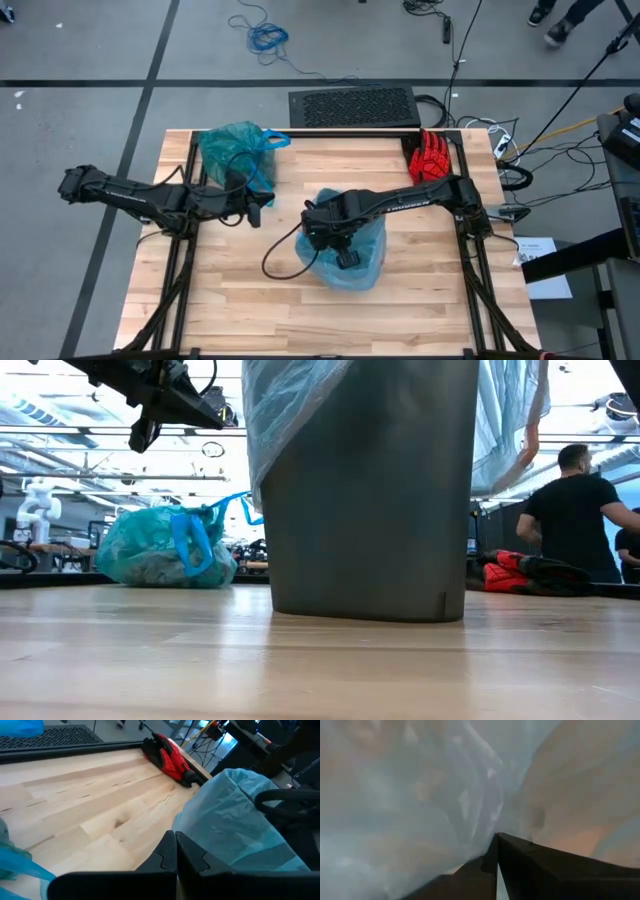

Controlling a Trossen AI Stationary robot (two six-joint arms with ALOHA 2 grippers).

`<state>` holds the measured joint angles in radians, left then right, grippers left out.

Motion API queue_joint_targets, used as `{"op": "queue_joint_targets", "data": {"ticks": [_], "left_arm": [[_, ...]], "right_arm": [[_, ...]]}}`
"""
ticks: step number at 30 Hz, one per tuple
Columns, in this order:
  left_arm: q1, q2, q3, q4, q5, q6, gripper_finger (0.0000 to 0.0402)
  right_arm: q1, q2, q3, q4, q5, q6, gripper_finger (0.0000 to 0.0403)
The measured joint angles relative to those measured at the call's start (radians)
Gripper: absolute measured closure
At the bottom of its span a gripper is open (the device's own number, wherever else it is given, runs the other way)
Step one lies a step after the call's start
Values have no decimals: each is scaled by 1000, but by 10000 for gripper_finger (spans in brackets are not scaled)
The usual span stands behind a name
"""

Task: Place trash/remove bag and relplace
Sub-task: Insert the new blue trash bag into the trash bin

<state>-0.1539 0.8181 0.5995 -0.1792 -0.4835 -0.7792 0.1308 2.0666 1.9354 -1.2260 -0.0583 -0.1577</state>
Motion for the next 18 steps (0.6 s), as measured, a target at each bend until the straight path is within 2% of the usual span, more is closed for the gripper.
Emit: {"op": "queue_joint_targets", "data": {"ticks": [18], "left_arm": [[0,0,0,-25,1,-26,402]], "right_arm": [[-24,-1,-202,236,-50,24,403]]}}
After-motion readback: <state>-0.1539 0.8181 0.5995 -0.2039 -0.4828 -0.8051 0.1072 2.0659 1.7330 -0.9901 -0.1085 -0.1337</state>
